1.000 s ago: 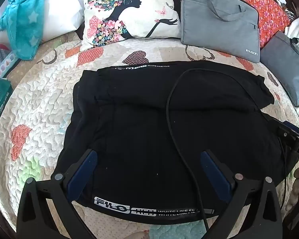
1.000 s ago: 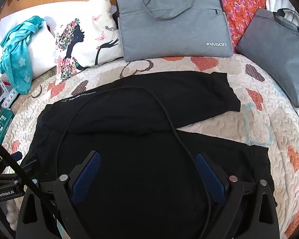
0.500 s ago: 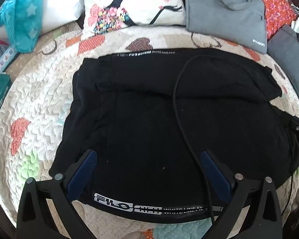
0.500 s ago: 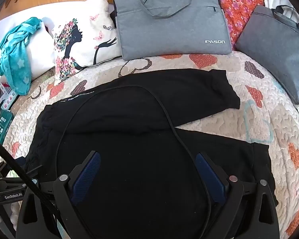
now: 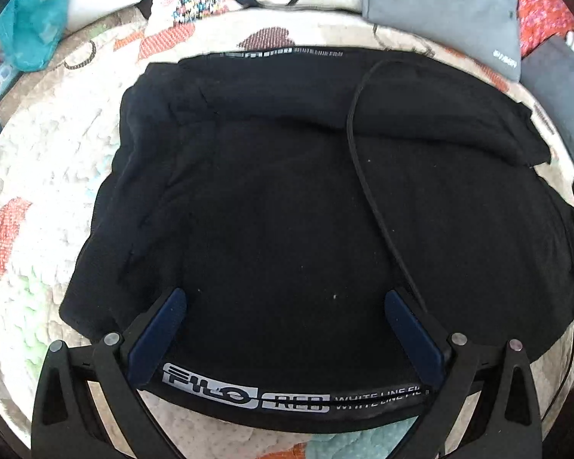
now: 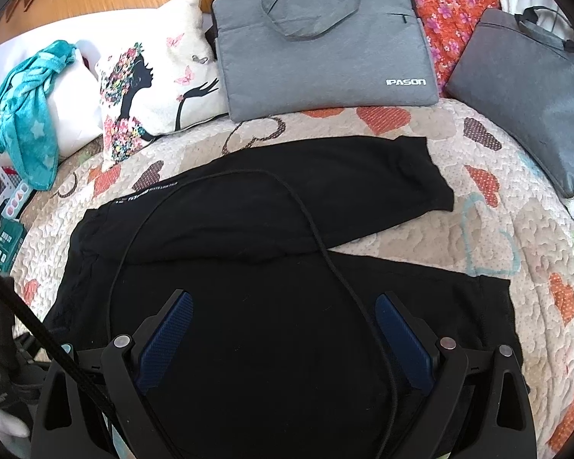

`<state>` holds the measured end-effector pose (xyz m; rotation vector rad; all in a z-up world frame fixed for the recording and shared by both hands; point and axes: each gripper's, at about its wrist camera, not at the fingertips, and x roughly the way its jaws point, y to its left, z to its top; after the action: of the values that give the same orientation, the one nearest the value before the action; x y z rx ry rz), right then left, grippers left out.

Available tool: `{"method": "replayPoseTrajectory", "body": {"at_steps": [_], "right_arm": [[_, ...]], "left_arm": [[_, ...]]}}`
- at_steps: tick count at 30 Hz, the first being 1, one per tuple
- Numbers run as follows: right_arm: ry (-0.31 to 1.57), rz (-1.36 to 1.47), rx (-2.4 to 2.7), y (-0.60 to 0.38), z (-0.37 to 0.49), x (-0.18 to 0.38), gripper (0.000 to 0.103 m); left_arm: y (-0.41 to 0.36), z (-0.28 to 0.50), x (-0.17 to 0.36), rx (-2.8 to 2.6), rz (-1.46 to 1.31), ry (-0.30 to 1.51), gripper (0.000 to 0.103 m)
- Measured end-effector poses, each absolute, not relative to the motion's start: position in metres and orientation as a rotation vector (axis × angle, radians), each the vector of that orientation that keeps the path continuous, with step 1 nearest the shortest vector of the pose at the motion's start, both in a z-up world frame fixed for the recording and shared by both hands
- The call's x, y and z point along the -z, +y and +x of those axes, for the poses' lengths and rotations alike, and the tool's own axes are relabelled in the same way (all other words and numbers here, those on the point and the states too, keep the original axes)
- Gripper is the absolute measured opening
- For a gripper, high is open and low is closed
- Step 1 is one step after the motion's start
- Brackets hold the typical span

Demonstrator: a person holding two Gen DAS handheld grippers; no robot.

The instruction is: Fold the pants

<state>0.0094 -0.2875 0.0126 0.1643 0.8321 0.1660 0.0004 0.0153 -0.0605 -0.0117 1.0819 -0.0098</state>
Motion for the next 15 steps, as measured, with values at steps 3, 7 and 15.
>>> {"method": "replayPoseTrajectory", "body": {"at_steps": [3,7,15], "right_arm": [[0.816,0.175,-0.150,-0.293,0.006,-0.020,0.099],[0.712,0.132,-0.084,-0.305,-0.006,-0.043,0.099],[0.462,0.257,-0.001,-0.391,-0.084,-0.185,0.099]], "left_arm": [[0.013,-0.003,0.059,0.016,0.009,1.099,0.103],[0.023,-0.012,0.047,0.005,-0.049,1.082,0.087],[0.083,-0.102,-0.101,0.014,-0.110,0.846,0.069]]}}
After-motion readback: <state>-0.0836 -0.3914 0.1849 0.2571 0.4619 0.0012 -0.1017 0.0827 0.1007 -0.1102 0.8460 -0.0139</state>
